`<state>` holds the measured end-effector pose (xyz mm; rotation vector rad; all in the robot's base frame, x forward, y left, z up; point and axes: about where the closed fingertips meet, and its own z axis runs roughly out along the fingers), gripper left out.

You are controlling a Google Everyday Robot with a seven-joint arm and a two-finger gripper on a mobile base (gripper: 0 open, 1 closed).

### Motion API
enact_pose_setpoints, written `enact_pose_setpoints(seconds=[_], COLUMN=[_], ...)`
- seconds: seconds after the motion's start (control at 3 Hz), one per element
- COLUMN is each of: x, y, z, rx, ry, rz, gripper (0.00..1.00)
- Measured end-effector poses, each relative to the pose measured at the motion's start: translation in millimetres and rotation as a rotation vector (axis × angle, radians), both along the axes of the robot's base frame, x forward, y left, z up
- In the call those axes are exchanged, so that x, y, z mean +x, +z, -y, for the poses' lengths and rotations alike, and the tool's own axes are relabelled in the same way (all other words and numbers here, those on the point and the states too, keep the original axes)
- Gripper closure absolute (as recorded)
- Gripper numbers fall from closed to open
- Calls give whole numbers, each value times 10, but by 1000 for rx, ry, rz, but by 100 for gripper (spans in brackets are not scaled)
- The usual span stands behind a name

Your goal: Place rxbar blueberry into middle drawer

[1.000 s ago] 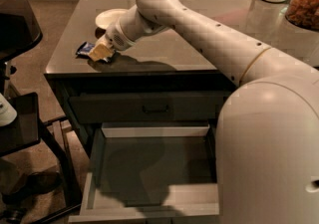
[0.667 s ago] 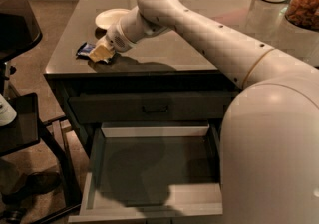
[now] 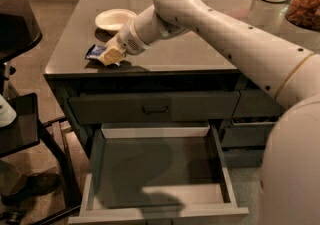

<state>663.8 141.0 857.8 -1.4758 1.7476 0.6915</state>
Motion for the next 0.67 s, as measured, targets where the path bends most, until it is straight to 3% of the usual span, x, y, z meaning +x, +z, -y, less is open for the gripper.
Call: enact_pose_setpoints(seconds=[0.67], x=[-594], y=[152], z=[445], rx=[-66], ry=[32], rz=[53], gripper=[100])
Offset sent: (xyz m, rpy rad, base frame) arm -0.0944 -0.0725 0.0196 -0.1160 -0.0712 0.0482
